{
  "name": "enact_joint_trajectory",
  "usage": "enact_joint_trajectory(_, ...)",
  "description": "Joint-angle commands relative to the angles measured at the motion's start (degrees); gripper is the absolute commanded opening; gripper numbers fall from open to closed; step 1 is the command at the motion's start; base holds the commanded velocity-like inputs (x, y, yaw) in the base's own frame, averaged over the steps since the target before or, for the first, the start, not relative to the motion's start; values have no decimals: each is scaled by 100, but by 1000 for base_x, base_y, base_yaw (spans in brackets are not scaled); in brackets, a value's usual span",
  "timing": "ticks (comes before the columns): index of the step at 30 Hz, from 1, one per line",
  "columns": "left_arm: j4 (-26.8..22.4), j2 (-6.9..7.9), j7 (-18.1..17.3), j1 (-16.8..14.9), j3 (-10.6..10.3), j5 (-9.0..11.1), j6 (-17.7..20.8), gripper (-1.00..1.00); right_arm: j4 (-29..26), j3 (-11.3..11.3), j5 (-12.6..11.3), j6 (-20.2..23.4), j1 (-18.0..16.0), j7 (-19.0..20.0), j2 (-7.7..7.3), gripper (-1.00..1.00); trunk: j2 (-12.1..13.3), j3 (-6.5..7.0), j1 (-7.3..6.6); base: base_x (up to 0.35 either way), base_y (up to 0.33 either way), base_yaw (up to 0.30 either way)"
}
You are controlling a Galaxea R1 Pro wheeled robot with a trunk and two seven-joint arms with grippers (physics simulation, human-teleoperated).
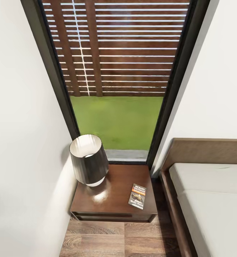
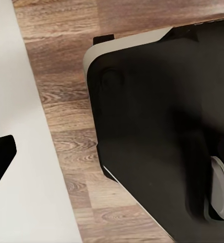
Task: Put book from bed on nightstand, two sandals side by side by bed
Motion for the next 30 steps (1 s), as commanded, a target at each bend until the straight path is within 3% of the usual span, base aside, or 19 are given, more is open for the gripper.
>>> enact_joint_trajectory(1,-2,2,22,-2,-50,49,-14,100,10,-48,19,20,-7,18,-4,100,-10,-9,3,0,0,0)
enact_joint_trajectory(30,-2,1,26,208,-50,46,-58,100,10,-48,19,20,-7,21,-4,100,-10,-9,3,0,0,0)
